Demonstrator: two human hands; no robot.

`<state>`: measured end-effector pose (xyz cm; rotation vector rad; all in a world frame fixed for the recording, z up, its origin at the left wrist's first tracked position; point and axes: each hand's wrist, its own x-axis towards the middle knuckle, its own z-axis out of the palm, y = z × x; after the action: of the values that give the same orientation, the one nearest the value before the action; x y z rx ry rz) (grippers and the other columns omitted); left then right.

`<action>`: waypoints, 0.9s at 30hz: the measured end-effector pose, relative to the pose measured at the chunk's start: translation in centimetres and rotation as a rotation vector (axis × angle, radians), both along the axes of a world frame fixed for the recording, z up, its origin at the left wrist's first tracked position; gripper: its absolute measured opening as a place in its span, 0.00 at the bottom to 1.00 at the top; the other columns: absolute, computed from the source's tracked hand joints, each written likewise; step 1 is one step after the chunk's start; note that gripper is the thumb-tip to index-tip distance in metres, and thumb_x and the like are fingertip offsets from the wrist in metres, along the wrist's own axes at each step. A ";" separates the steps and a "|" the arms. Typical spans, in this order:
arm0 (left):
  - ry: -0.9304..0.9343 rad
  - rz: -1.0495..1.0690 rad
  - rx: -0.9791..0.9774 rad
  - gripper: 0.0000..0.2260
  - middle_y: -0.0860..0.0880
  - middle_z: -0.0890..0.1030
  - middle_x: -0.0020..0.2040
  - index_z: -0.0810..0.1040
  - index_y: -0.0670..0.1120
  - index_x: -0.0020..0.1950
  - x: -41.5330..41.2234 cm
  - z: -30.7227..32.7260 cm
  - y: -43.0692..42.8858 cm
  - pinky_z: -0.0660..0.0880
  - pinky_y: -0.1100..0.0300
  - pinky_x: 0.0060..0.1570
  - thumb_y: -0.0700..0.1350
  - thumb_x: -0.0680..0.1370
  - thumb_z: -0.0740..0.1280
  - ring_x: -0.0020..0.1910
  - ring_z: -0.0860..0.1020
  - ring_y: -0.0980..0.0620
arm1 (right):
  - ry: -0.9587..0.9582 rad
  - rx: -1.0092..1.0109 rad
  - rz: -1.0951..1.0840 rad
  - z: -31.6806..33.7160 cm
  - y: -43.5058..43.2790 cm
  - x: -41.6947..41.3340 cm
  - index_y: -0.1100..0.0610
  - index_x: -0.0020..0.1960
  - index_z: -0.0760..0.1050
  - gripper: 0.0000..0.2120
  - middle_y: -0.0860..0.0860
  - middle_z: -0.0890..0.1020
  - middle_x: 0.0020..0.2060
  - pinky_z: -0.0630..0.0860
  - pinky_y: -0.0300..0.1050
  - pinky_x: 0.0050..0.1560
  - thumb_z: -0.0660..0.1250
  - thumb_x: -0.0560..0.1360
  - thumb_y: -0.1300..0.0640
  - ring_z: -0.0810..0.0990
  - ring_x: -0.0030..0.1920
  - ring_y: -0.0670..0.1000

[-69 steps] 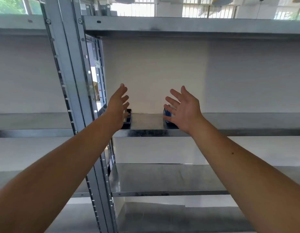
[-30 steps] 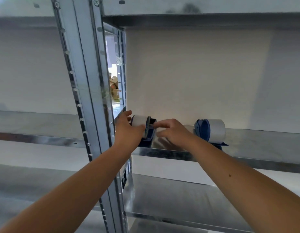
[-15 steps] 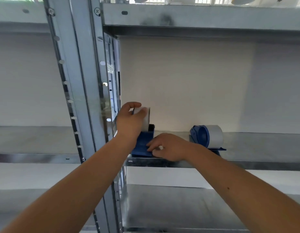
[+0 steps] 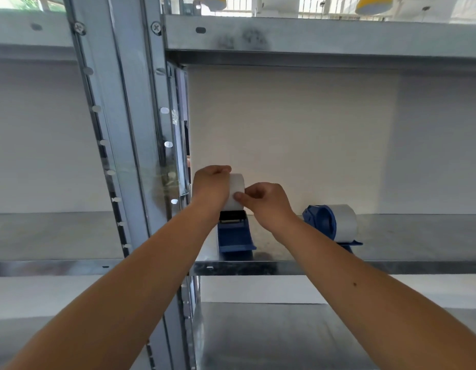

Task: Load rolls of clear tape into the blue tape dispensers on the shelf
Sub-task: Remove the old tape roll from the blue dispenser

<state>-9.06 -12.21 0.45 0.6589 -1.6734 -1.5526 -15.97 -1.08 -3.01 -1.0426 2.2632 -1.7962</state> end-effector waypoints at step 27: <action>0.034 -0.138 0.118 0.11 0.39 0.83 0.61 0.81 0.54 0.48 1.0 -1.1 0.4 0.86 0.50 0.42 0.40 0.84 0.65 0.36 0.85 0.46 | 0.573 0.862 -0.059 0.8 6.7 -1.2 0.56 0.48 0.84 0.13 0.52 0.86 0.44 0.82 0.52 0.47 0.74 0.73 0.46 0.83 0.44 0.53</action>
<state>-8.09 -11.86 -0.69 0.5836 -1.6408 -1.7620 -17.19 5.59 -2.21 -1.3605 2.9155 -0.3641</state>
